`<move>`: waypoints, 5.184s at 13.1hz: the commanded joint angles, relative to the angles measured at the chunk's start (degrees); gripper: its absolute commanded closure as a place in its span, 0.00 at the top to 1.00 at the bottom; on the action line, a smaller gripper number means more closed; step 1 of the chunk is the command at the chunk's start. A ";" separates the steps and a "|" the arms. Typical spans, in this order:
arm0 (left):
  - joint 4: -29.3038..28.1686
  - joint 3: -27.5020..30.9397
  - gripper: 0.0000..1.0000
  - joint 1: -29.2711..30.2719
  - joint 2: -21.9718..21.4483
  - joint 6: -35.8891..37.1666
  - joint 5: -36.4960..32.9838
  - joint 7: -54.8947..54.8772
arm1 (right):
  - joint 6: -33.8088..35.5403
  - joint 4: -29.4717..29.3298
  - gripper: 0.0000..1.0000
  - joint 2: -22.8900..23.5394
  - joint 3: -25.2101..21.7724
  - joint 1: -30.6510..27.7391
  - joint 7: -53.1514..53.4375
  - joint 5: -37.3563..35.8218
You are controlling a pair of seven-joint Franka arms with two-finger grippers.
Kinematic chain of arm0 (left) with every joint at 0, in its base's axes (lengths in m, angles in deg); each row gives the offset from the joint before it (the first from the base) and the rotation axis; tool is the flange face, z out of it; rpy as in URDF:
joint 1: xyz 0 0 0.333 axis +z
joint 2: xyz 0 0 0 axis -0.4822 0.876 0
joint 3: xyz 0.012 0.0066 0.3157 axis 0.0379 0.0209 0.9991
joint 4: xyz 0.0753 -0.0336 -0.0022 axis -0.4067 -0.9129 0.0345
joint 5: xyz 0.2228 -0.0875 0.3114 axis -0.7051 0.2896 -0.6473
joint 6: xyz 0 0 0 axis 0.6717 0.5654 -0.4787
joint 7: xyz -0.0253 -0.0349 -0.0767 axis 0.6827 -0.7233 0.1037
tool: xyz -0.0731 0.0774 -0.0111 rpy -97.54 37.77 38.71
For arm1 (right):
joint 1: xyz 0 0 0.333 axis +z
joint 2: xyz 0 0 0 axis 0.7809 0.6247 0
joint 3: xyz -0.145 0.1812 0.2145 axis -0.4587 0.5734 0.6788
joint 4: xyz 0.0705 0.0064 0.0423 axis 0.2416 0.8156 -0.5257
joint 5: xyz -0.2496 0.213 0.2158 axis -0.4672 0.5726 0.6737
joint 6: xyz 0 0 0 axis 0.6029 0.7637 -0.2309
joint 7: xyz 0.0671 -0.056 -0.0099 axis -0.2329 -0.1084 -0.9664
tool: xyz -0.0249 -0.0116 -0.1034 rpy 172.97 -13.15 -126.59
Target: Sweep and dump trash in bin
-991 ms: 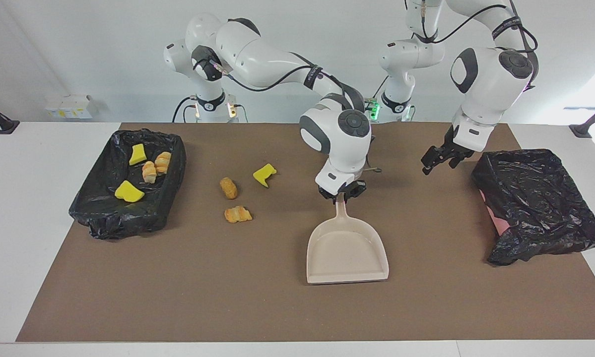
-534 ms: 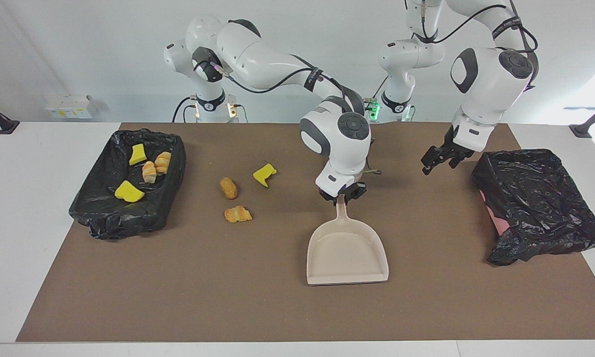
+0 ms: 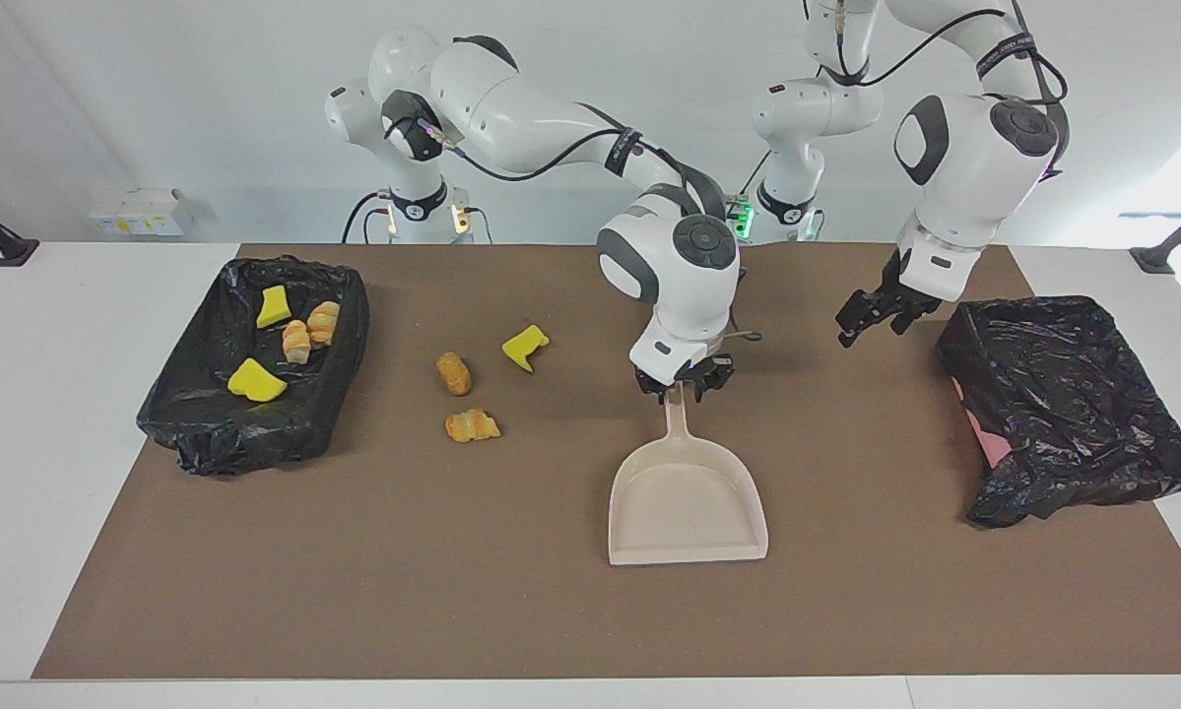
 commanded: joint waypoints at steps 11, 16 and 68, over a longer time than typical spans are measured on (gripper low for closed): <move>1.04 -0.27 1.00 0.48 0.45 0.99 -0.63 -0.67 | -5.91 44.61 0.86 -30.37 2.75 6.29 7.31 5.06; 3.85 -0.71 1.00 -0.66 0.54 0.19 -0.54 -0.16 | -20.96 60.54 0.86 -37.33 3.10 8.58 5.46 9.64; 15.71 -0.27 0.00 -12.80 16.63 2.20 -8.45 -35.88 | -9.80 74.89 0.00 -51.67 3.10 -22.99 -19.59 15.70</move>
